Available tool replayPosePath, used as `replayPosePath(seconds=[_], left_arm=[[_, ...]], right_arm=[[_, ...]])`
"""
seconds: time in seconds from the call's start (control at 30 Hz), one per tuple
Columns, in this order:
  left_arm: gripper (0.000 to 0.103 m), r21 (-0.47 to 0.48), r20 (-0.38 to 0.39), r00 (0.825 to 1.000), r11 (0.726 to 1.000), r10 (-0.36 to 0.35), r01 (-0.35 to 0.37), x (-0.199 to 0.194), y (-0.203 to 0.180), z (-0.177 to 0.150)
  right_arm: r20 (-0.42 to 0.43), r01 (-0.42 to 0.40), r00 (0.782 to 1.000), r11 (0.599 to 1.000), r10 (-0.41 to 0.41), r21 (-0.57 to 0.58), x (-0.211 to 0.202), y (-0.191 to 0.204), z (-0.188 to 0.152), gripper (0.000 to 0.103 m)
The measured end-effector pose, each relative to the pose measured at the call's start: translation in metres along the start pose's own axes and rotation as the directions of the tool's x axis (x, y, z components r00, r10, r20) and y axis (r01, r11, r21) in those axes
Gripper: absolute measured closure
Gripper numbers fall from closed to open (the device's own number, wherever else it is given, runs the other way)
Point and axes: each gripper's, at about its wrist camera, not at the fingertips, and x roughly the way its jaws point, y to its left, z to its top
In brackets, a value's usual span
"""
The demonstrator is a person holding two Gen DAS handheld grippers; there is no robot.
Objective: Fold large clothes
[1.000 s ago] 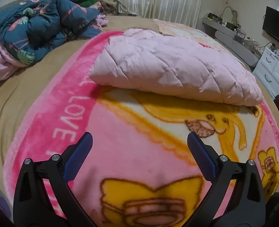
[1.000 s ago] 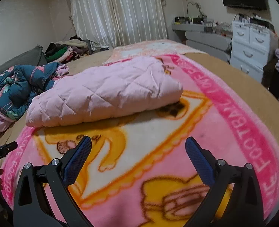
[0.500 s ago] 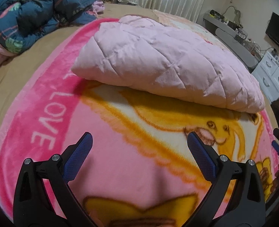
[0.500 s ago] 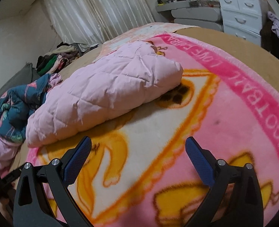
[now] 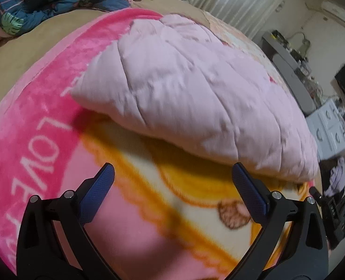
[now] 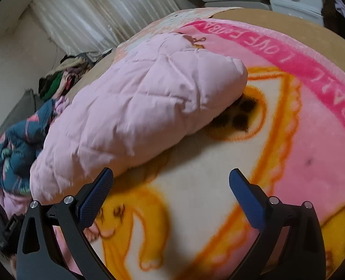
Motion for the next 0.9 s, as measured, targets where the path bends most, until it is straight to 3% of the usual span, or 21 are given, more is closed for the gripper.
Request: replayPosePath(seconds=[0.2, 0.4, 0.5, 0.67, 0.9], left_arm=[[0.009, -0.082, 0.025, 0.999, 0.996, -0.045, 0.047, 0.008, 0.006, 0.014], [0.009, -0.25, 0.078, 0.995, 0.965, -0.065, 0.083, 0.014, 0.024, 0.03], [0.009, -0.292, 0.112, 0.992, 0.952, -0.055, 0.086, 0.017, 0.032, 0.036], [0.009, -0.388, 0.111, 0.988, 0.911, -0.107, 0.142, 0.033, 0.04, 0.043], [0.008, -0.431, 0.116, 0.988, 0.891, -0.103, 0.143, 0.056, 0.043, 0.052]], right_arm=[[0.028, -0.009, 1.0, 0.995, 0.007, 0.101, 0.011, -0.014, 0.018, 0.004], [0.049, -0.04, 0.998, 0.97, 0.029, 0.241, 0.025, -0.03, 0.034, 0.004], [0.058, -0.044, 0.998, 0.97, 0.03, 0.24, 0.031, -0.028, 0.042, 0.004], [0.055, -0.053, 0.998, 0.975, 0.042, 0.214, 0.044, -0.022, 0.051, 0.004], [0.046, -0.079, 0.996, 0.976, 0.071, 0.202, 0.058, -0.024, 0.058, 0.004]])
